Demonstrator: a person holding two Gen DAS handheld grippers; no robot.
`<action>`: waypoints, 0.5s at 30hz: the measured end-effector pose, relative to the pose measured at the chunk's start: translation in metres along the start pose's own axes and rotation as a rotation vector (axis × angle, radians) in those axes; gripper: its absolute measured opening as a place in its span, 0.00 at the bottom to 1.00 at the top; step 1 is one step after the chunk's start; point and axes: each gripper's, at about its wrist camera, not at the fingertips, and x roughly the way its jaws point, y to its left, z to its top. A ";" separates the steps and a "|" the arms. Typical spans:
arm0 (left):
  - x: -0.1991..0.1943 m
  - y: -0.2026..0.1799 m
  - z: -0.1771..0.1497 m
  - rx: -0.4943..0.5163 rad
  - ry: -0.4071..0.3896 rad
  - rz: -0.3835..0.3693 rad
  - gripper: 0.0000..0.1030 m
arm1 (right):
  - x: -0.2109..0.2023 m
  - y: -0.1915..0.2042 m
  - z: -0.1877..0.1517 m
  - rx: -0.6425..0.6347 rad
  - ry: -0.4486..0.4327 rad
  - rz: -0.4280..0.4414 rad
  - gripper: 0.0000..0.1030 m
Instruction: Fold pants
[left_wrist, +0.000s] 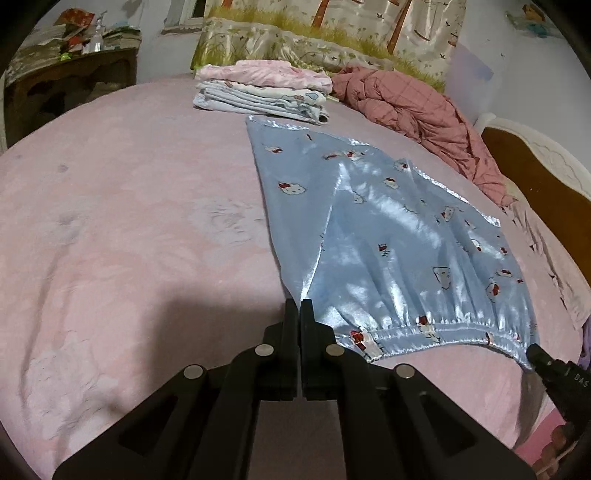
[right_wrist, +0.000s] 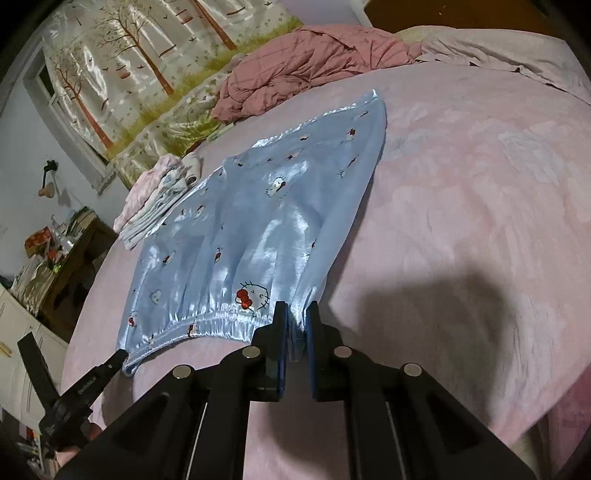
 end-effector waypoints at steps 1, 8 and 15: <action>-0.003 0.002 -0.001 0.001 -0.006 0.008 0.00 | -0.003 0.002 -0.003 -0.007 0.003 0.006 0.08; -0.016 0.006 0.002 0.038 -0.007 0.022 0.12 | -0.015 0.001 -0.005 -0.020 0.006 0.058 0.16; -0.063 -0.036 -0.011 0.229 -0.150 -0.009 0.30 | -0.047 -0.018 0.010 -0.037 -0.089 0.008 0.53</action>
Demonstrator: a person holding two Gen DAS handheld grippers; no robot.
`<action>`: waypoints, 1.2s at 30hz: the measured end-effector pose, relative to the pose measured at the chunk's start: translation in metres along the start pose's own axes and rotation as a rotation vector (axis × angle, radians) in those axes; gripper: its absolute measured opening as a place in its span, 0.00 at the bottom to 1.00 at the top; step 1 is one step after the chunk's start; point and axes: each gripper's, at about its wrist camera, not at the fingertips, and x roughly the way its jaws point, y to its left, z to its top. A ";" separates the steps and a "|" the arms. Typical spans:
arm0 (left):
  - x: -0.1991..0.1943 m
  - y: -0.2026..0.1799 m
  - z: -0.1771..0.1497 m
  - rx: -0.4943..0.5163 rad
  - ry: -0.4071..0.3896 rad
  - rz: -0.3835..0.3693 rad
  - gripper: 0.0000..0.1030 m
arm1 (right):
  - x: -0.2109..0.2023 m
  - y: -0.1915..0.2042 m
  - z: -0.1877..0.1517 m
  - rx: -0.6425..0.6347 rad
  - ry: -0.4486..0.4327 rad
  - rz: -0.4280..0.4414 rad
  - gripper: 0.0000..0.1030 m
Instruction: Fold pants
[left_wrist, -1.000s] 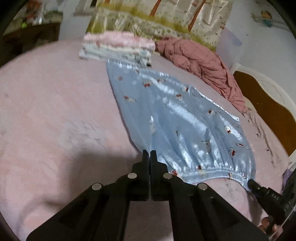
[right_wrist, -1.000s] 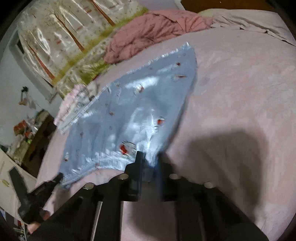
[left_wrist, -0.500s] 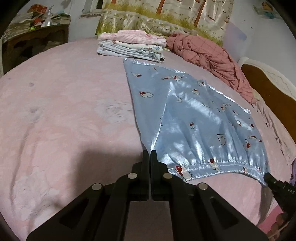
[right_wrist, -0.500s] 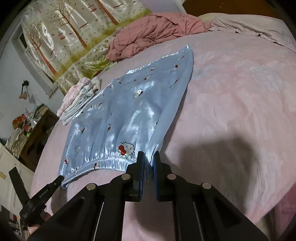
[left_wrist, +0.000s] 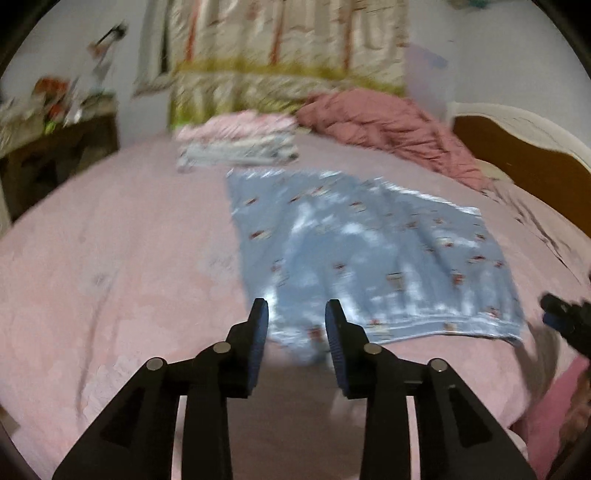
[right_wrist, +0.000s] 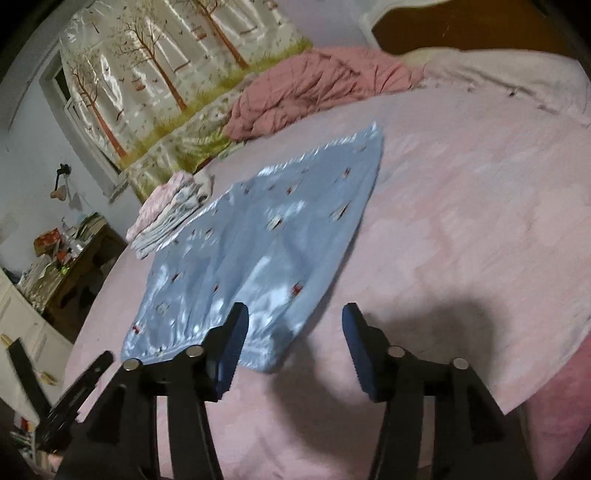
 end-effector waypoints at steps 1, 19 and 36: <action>-0.002 -0.008 0.001 0.021 -0.009 -0.021 0.31 | -0.002 -0.002 0.003 -0.003 -0.004 -0.007 0.53; 0.006 -0.198 -0.040 0.695 0.005 -0.370 0.19 | -0.050 -0.052 0.042 -0.068 -0.068 -0.139 0.60; 0.040 -0.238 -0.043 0.817 0.067 -0.358 0.45 | -0.028 -0.090 0.088 0.036 -0.074 0.057 0.60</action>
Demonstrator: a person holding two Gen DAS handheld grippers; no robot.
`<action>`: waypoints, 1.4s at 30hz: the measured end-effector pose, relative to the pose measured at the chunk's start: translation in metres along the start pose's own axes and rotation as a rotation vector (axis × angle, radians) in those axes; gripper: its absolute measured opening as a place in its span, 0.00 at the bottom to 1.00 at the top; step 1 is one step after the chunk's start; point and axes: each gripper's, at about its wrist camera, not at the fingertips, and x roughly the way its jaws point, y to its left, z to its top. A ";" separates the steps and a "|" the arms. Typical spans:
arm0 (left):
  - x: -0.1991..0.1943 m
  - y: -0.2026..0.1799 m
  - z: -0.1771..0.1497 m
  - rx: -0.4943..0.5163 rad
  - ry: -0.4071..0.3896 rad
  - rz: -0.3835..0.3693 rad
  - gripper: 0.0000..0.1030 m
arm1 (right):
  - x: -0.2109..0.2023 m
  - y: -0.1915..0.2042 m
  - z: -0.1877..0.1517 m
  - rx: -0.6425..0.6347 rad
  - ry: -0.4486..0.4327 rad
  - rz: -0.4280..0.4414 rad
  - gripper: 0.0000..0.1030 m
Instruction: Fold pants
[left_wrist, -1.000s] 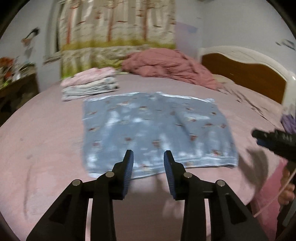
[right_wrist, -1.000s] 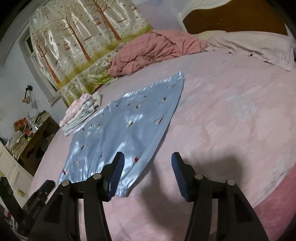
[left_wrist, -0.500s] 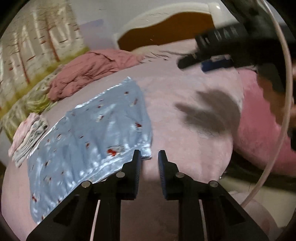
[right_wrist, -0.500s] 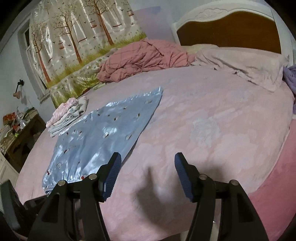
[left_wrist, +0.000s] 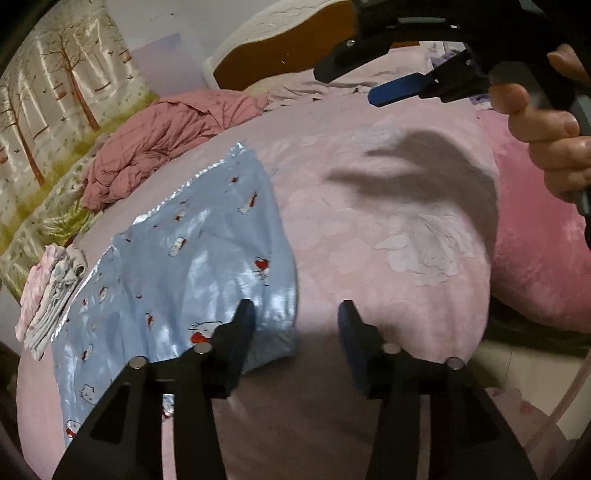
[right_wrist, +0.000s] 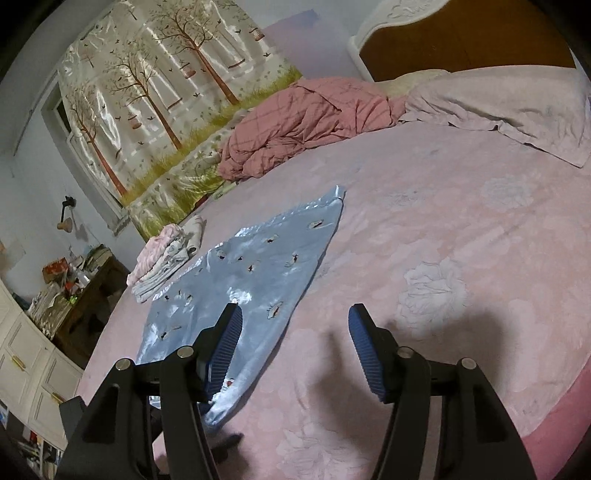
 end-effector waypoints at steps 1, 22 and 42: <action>0.001 0.000 0.000 -0.007 0.008 0.002 0.46 | 0.000 -0.001 -0.001 0.004 0.000 0.001 0.60; -0.002 0.007 0.009 -0.061 -0.011 0.079 0.37 | 0.002 -0.009 -0.006 0.051 -0.004 0.041 0.60; -0.030 0.006 -0.027 0.036 -0.147 0.123 0.43 | 0.002 -0.007 -0.017 0.035 0.002 0.028 0.60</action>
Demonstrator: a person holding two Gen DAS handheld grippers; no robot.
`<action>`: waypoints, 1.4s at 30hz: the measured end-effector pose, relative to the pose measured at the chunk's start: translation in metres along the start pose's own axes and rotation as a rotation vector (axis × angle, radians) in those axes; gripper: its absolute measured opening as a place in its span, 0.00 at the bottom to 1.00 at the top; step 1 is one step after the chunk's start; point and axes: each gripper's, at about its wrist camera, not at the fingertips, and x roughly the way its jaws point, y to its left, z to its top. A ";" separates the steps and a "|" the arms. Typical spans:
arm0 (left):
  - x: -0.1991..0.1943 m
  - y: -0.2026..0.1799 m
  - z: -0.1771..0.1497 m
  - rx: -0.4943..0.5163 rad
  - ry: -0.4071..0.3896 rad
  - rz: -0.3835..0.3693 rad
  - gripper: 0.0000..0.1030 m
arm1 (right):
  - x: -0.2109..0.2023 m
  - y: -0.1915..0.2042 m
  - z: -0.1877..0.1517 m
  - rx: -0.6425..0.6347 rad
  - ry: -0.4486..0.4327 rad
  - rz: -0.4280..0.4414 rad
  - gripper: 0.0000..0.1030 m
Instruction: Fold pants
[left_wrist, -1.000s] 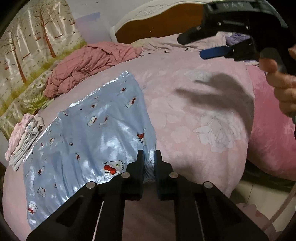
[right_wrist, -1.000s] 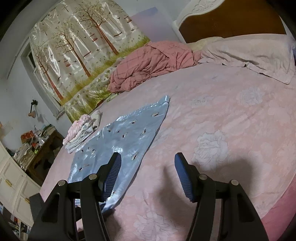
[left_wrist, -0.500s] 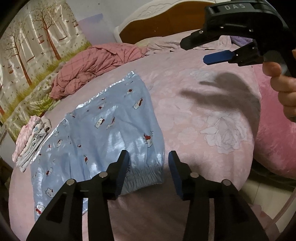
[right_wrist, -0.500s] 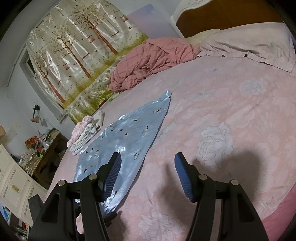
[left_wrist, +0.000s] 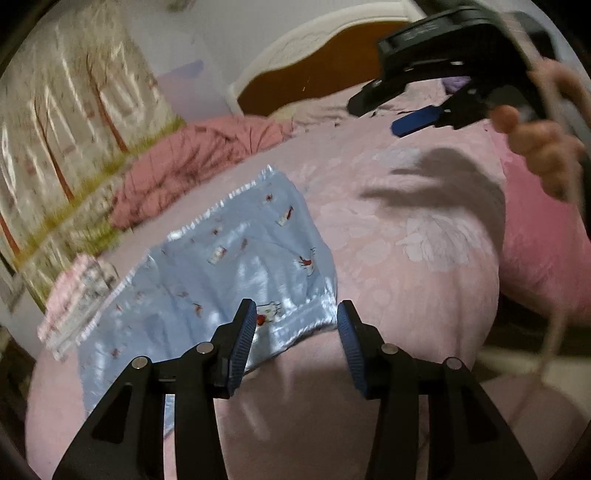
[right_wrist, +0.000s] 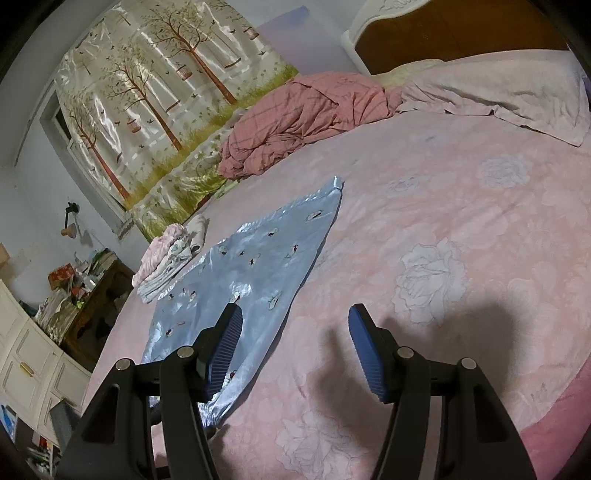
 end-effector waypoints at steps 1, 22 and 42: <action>-0.003 -0.002 -0.002 0.029 -0.012 0.004 0.43 | 0.001 0.000 -0.001 0.006 -0.001 0.005 0.60; 0.036 -0.022 0.011 0.124 0.080 -0.015 0.12 | 0.003 -0.013 -0.002 0.029 0.012 -0.034 0.60; 0.058 0.059 0.028 -0.419 0.225 -0.258 0.08 | 0.191 -0.046 0.154 0.192 0.039 0.008 0.56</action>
